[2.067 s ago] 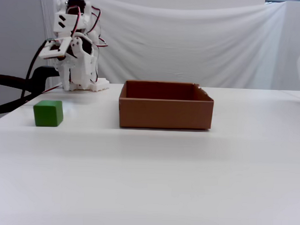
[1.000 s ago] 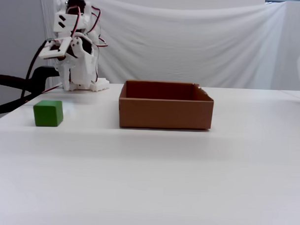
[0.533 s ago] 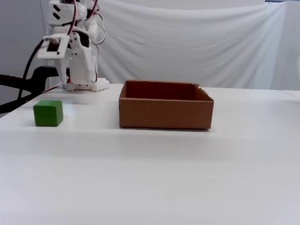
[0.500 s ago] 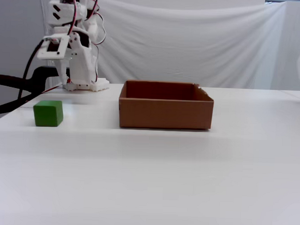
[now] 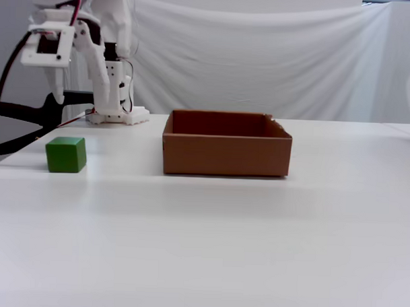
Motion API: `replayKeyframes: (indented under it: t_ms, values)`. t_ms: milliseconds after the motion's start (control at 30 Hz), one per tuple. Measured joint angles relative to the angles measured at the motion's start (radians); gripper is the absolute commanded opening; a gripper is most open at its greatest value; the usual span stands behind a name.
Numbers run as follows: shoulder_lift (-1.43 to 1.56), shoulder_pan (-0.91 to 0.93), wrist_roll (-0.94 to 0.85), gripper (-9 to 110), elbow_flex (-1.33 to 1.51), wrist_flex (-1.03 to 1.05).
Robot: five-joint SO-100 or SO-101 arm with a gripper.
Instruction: Grasp a green cube and put it in a box.
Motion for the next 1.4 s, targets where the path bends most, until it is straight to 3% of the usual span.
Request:
replayKeyframes:
  t_ms: [367,1400]
  values:
    - [-0.318,-0.002,-0.003,31,-0.262,-0.087]
    - [-0.58,-0.041,0.003,26,-0.38,-0.184]
